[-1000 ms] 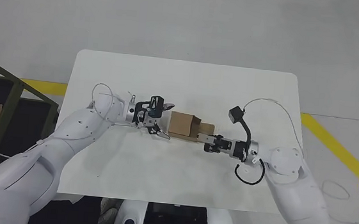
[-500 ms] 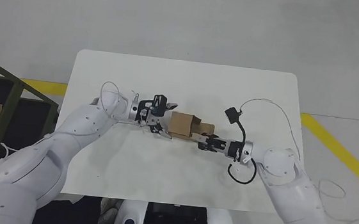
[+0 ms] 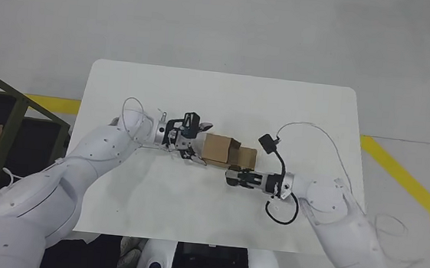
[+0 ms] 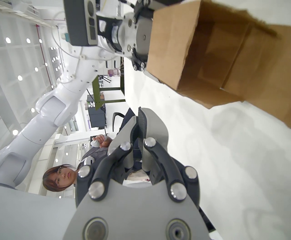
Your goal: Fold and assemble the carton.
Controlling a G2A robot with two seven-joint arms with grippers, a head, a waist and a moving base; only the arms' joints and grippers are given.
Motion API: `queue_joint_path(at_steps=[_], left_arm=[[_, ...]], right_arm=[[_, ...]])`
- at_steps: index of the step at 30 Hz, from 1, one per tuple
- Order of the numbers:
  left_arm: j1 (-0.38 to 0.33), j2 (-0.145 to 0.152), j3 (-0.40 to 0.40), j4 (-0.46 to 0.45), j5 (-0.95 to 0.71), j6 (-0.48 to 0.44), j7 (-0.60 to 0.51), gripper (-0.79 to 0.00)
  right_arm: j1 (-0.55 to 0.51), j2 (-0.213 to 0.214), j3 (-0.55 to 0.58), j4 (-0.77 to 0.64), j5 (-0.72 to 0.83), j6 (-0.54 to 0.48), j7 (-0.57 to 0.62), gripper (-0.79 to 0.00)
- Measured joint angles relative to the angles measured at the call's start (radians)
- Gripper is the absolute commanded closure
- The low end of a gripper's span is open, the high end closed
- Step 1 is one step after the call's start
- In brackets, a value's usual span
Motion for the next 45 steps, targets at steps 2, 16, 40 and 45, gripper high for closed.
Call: queue_joint_path(at_steps=[2,16,40,45], left_arm=[[-0.001,0.000,0.007,0.006,-0.004,0.001,0.000,-0.785],[-0.013,0.001,0.051,0.006,-0.027,0.009,0.009,-0.702],[-0.027,0.005,0.090,0.010,-0.039,0.024,0.024,-0.628],[-0.028,0.006,0.093,0.011,-0.039,0.029,0.029,-0.625]], right_arm=[[0.013,-0.002,-0.019,0.014,-0.007,0.016,0.009,0.000],[0.067,-0.010,-0.071,0.116,-0.016,0.103,0.016,0.000],[0.054,-0.008,-0.054,0.125,-0.046,0.199,-0.119,0.000],[0.032,0.001,-0.028,0.092,-0.065,0.215,-0.133,0.000]])
